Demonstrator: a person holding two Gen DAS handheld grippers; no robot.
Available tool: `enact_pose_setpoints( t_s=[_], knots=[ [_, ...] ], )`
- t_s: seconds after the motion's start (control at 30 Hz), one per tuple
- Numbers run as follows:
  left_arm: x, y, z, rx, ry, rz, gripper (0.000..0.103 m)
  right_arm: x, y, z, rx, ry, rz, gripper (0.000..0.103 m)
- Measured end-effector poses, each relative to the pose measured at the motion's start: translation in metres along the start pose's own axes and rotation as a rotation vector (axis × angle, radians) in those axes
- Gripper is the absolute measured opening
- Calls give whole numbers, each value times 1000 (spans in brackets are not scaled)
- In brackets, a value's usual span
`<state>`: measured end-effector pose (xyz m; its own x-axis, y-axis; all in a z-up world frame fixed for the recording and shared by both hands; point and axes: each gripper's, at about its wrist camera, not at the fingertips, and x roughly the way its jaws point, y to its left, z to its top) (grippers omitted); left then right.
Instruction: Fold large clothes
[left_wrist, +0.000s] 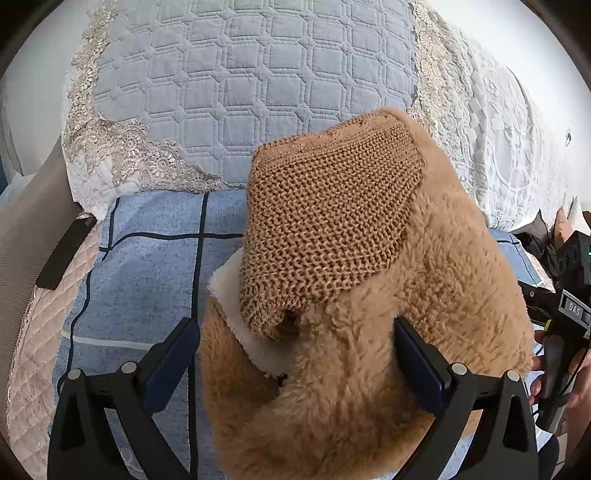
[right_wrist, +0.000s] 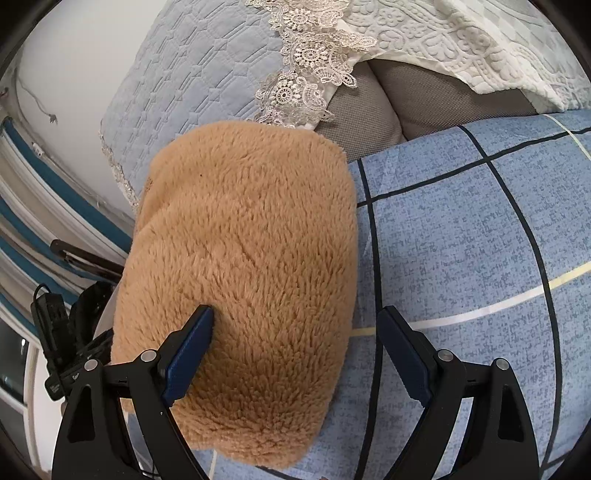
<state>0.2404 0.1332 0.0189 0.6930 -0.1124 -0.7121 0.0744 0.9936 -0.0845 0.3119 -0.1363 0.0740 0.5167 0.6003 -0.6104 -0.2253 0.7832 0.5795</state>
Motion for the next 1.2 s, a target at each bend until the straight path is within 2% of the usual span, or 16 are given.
enact_pose_setpoints(
  t_s=[0.37, 0.63, 0.7, 0.87, 1.07, 1.2],
  knots=[
    [1, 2, -1, -8, 9, -8, 103, 1, -4, -1, 6, 5, 7, 90],
    [-3, -1, -1, -11, 9, -2, 103, -2, 3, -5, -37, -1, -39, 90],
    [-4, 2, -2, -54, 23, -41, 103, -5, 8, -6, -64, -18, -75, 90],
    [-10, -1, -6, -56, 10, -21, 103, -20, 39, -10, -190, -99, -158, 90],
    [-22, 1, -14, -93, -21, -51, 103, -33, 74, -22, -300, -150, -158, 90],
    [-31, -5, -18, -64, -36, -2, 103, -37, 87, -28, -324, -163, -161, 90]
  ],
)
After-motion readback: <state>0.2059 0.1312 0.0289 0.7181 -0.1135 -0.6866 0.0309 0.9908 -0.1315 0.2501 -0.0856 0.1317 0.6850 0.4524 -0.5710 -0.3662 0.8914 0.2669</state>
